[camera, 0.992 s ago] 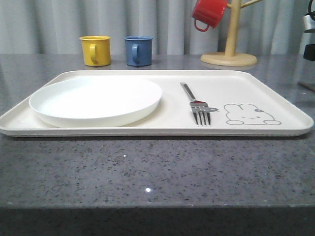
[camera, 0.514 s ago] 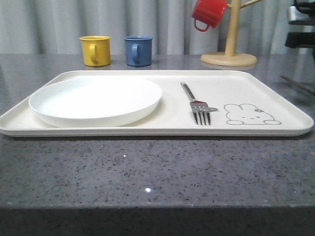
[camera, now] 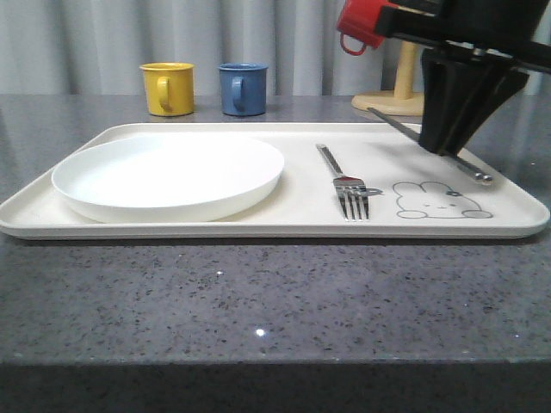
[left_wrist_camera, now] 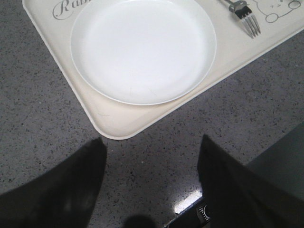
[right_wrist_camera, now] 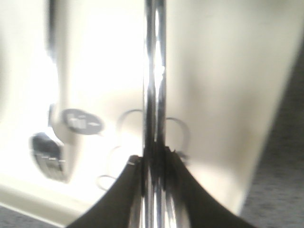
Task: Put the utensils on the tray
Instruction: 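Grasp the steel chopsticks with the right gripper and lay them beside the fork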
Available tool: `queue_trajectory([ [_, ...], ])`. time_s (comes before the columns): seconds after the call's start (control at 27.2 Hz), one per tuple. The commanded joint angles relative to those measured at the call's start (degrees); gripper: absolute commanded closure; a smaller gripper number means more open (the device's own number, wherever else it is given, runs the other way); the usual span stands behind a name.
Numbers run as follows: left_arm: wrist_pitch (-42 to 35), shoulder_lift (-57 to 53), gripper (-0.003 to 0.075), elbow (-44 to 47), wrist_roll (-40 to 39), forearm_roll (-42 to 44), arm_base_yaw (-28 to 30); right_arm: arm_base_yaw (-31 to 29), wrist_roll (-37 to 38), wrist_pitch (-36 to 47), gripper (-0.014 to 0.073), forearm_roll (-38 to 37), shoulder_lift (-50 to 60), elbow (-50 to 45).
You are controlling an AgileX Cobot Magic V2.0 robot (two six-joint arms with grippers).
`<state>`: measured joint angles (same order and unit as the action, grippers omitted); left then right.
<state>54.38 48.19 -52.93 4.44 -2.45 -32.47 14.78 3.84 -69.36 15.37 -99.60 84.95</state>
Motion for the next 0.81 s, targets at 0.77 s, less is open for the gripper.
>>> queue_trajectory([
  [0.77, -3.26, 0.06, 0.0298, -1.50, -0.54, -0.67, -0.41, 1.73, 9.19, 5.47, 0.0391, 4.16, -2.12, 1.94],
])
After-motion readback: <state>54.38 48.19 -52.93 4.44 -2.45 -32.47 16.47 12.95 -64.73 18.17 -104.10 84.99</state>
